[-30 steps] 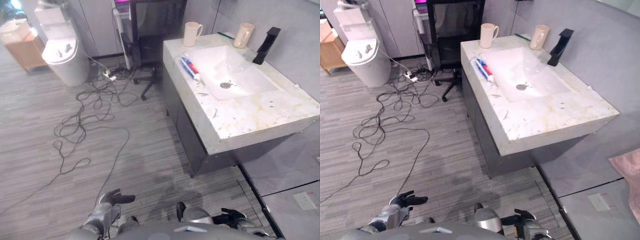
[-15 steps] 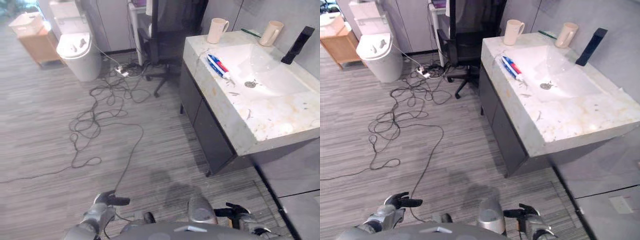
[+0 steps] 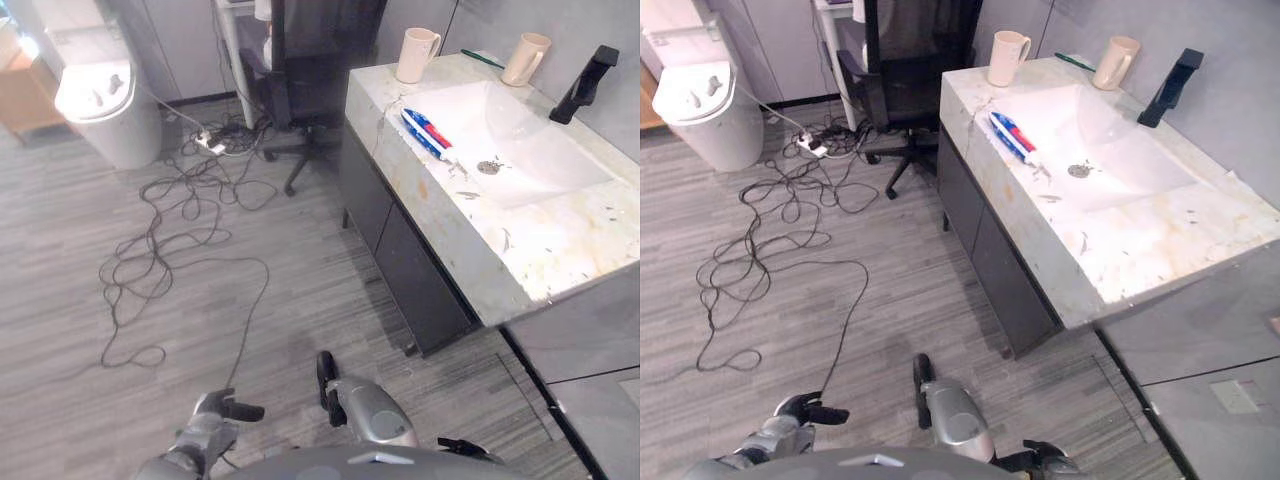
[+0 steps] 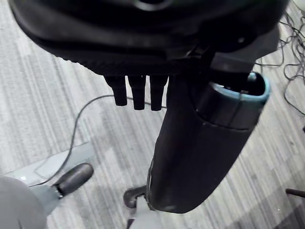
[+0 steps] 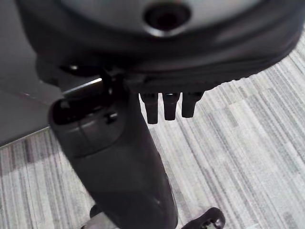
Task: Organize the bathroom.
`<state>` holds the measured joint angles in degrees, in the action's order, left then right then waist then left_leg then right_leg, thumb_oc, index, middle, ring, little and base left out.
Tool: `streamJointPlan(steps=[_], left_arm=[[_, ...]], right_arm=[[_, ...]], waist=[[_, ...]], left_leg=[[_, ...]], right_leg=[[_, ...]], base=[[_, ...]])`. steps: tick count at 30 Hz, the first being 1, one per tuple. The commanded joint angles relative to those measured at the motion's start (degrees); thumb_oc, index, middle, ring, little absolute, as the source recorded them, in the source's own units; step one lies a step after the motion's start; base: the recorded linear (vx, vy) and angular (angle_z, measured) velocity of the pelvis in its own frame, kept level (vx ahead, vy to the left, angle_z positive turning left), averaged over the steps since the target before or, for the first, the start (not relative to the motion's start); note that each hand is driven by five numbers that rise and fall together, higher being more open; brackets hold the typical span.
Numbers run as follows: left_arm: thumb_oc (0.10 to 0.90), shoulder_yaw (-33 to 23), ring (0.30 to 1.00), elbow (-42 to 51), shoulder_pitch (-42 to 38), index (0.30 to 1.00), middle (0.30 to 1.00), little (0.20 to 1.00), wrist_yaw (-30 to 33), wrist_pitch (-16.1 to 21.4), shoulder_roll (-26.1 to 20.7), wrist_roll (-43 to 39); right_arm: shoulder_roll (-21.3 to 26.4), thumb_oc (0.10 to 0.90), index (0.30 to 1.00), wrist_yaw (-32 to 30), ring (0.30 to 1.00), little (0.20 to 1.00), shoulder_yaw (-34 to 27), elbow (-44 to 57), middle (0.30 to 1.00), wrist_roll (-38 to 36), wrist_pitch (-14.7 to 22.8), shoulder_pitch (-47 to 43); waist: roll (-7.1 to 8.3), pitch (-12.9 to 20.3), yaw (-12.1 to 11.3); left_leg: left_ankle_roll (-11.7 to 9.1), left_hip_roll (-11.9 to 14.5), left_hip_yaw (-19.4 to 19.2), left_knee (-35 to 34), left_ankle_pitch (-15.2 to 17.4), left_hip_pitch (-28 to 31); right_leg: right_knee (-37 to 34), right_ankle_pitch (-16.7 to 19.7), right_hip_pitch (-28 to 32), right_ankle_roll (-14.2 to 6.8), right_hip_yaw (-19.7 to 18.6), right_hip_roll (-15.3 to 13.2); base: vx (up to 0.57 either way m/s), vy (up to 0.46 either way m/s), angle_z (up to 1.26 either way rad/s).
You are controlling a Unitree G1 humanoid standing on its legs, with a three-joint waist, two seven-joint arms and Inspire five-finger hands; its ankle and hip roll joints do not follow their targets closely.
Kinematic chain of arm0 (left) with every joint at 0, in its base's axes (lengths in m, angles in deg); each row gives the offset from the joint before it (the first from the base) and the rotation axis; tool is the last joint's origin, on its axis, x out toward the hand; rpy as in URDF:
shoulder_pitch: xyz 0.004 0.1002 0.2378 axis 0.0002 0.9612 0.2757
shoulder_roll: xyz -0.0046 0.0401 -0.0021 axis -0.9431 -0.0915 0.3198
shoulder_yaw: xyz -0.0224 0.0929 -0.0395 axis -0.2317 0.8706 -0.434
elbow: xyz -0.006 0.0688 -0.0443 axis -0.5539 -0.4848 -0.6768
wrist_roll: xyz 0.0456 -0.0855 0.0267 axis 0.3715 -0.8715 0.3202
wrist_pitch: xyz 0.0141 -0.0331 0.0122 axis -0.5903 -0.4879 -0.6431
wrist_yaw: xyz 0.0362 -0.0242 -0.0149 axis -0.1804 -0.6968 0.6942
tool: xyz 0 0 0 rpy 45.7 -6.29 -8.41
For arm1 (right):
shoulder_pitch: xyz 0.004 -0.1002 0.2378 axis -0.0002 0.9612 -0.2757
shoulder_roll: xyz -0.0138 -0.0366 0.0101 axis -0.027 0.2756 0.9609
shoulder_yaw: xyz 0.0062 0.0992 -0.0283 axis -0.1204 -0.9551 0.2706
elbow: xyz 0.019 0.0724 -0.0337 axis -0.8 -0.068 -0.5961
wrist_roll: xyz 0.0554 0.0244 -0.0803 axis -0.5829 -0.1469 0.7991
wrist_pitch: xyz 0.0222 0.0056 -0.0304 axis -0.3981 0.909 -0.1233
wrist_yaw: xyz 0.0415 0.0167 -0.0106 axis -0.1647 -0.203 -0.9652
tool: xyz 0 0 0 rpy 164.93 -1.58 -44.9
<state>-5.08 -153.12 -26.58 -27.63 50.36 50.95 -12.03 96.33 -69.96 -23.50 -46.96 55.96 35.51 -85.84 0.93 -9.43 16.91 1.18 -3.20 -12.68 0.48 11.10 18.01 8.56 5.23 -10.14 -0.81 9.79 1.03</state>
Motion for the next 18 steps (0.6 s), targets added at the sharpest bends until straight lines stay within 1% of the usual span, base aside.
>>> streamJointPlan(steps=[1, 2, 3, 4, 5, 6, 7, 8, 9, 10, 12, 13, 14, 15, 18], left_arm=[[0.8, 0.48, 0.9, 3.28, -4.78, 0.9, 0.9, 0.9, -0.38, 2.03, -3.16, 3.37], [0.8, 0.63, 0.9, 3.29, -4.85, 0.9, 0.9, 0.9, -0.46, 2.28, -3.15, 3.09], [0.8, 0.93, 0.9, 3.66, -5.0, 0.9, 0.9, 0.9, -0.51, 2.52, -3.1, 1.25], [0.8, 1.11, 0.9, 3.99, -5.23, 0.9, 0.9, 0.9, -0.51, 2.25, -2.9, -0.34], [0.8, 1.13, 0.9, 4.02, -5.26, 0.9, 0.9, 0.9, -0.5, 2.21, -2.87, -0.45], [0.8, 1.09, 0.9, 4.5, -5.31, 0.9, 0.9, 0.9, 0.1, 1.91, -2.45, -0.26], [0.8, 0.79, 0.9, 4.73, -4.86, 0.9, 0.9, 0.9, 0.59, 2.35, -2.39, -0.56], [0.8, 0.8, 0.9, 4.73, -4.86, 0.9, 0.9, 0.9, 0.59, 2.35, -2.42, -0.56], [0.8, 0.57, 0.9, 4.87, -4.54, 0.9, 0.9, 0.9, 0.81, 2.66, -2.53, -0.88], [0.8, 0.11, 0.9, 5.27, -4.04, 0.9, 0.9, 0.9, 1.29, 2.67, -2.81, -2.11], [0.8, -0.76, 0.9, 5.23, -3.55, 0.9, 0.9, 0.9, 1.36, 3.02, -3.31, -2.89], [0.8, -0.84, 0.9, 5.27, -2.69, 0.9, 0.9, 0.9, 1.92, 3.77, -3.67, -3.5], [0.8, -0.9, 0.9, 5.24, -2.11, 0.9, 0.9, 0.9, 2.1, 4.39, -3.89, -4.15], [0.8, -1.31, 0.9, 5.07, -1.35, 0.9, 0.9, 0.9, 2.18, 5.01, -4.01, -4.72], [0.8, -2.4, 0.9, 4.47, -0.17, 0.9, 0.9, 0.9, 1.78, 5.81, -4.28, -4.22]], right_arm=[[3.83, 0.8, 0.9, -0.97, 0.9, 0.9, 0.95, 0.47, 0.9, -4.04, 1.03, -3.03], [3.9, 0.8, 0.9, -0.9, 0.9, 0.9, 0.88, 0.54, 0.9, -3.75, 1.01, -3.05], [4.06, 0.8, 0.9, -1.2, 0.9, 0.9, 1.08, 1.0, 0.9, -3.44, 0.98, -2.94], [4.24, 0.8, 0.9, -1.65, 0.9, 0.9, 1.42, 1.38, 0.9, -4.66, 1.0, -2.96], [4.27, 0.8, 0.9, -1.7, 0.9, 0.9, 1.43, 1.41, 0.9, -4.84, 1.01, -2.96], [4.52, 0.8, 0.9, -1.73, 0.9, 0.9, 1.35, 1.79, 0.9, -5.93, 1.32, -3.49], [4.42, 0.8, 0.9, -1.31, 0.9, 0.9, 1.46, 1.63, 0.9, -4.71, 1.46, -4.47], [4.39, 0.8, 0.9, -1.32, 0.9, 0.9, 1.46, 1.62, 0.9, -4.71, 1.47, -4.48], [4.27, 0.8, 0.9, -1.34, 0.9, 0.9, 1.71, 1.5, 0.9, -4.55, 1.34, -4.9], [3.7, 0.8, 0.9, -1.7, 0.9, 0.9, 2.16, 1.11, 0.9, -4.27, 1.23, -5.52], [2.97, 0.8, 0.9, -2.03, 0.9, 0.9, 2.89, 0.4, 0.9, -3.93, 1.46, -6.16], [2.5, 0.8, 0.9, -1.91, 0.9, 0.9, 3.83, -0.04, 0.9, -3.15, 1.94, -6.59], [2.41, 0.8, 0.9, -1.7, 0.9, 0.9, 4.21, -0.2, 0.9, -2.5, 1.85, -6.86], [2.37, 0.8, 0.9, -1.52, 0.9, 0.9, 4.52, -0.29, 0.9, -1.82, 1.59, -6.96], [2.53, 0.8, 0.9, -1.43, 0.9, 0.9, 4.57, -0.22, 0.9, -1.64, 0.69, -6.72]], waist=[[-1.76, 0.16, 0.93], [-1.79, 0.15, 0.97], [-1.45, 0.25, 0.79], [-0.7, 0.4, 0.33], [-0.69, 0.41, 0.26], [0.64, 0.47, -0.85], [1.45, 0.13, -2.11], [1.57, 0.28, -2.09], [1.78, -0.01, -2.7], [2.11, -0.29, -3.61], [2.38, -0.19, -4.49], [1.77, -0.52, -6.0], [1.49, -0.36, -6.78], [1.42, -0.34, -7.58], [1.05, 0.21, -8.49]], left_leg=[[-6.15, -3.99, 3.31, 20.79, -12.04, -6.89], [-6.75, -3.61, 3.02, 22.22, -13.21, -7.39], [-8.81, -2.9, 3.24, 28.78, -17.59, -10.06], [-9.57, -2.32, 2.77, 34.93, -19.26, -13.6], [-9.61, -2.19, 2.69, 35.68, -19.23, -14.06], [-8.56, -0.47, 1.07, 42.49, -17.01, -20.22], [-5.6, 2.54, 0.6, 43.02, -13.15, -24.31], [-5.57, 2.38, 0.56, 42.82, -13.33, -24.4], [-4.29, 3.57, 0.85, 41.73, -11.88, -25.42], [-2.56, 5.31, 1.41, 37.11, -10.67, -26.03], [-1.03, 6.26, 2.41, 30.69, -10.36, -26.36], [-1.55, 7.4, 6.72, 19.61, -12.04, -26.28], [-1.99, 8.25, 9.24, 13.28, -13.06, -26.65], [-2.6, 9.69, 11.37, 8.11, -13.57, -26.41], [-4.19, 12.75, 13.91, 1.97, -16.04, -25.86]], right_leg=[[-4.29, 1.0, 0.46, -1.92, -1.23, 2.51], [-4.52, 0.91, 0.99, -1.75, -1.37, 2.4], [-5.09, 0.19, 3.01, -1.06, -2.05, 1.91], [-5.69, -0.45, 4.81, -0.5, -2.75, 1.28], [-5.72, -0.51, 4.92, -0.42, -2.8, 1.29], [-5.78, -1.72, 7.0, 0.16, -3.76, 0.28], [-5.47, -2.81, 8.51, 0.3, -5.29, 0.01], [-5.45, -2.79, 8.36, 0.28, -5.31, -0.15], [-5.26, -3.33, 9.08, 0.28, -6.02, -0.16], [-4.71, -4.28, 9.71, 0.31, -7.05, -0.23], [-3.96, -5.54, 9.86, 0.42, -8.81, -0.15], [-3.49, -7.06, 10.99, -0.3, -11.37, 0.83], [-3.62, -7.67, 11.5, -0.85, -12.9, 1.22], [-4.08, -8.27, 12.6, -1.53, -14.25, 1.17], [-4.8, -9.01, 13.96, -2.7, -15.54, 0.66]], base=[[0.33, -0.045, 0.12], [0.35, -0.06, -0.13], [0.3, -0.05, -0.3], [0.26, -0.044, -0.34], [0.3, -0.026, -0.5], [0.33, 0.034, -0.31], [0.32, 0.034, -0.53], [0.23, 0.066, -0.67], [0.19, 0.088, -1.11], [0.27, 0.138, -1.01], [0.33, 0.24, -1.19], [0.41, 0.36, -1.28], [0.45, 0.396, -1.03], [0.33, 0.25, -0.96], [0.35, 0.26, -1.19]])
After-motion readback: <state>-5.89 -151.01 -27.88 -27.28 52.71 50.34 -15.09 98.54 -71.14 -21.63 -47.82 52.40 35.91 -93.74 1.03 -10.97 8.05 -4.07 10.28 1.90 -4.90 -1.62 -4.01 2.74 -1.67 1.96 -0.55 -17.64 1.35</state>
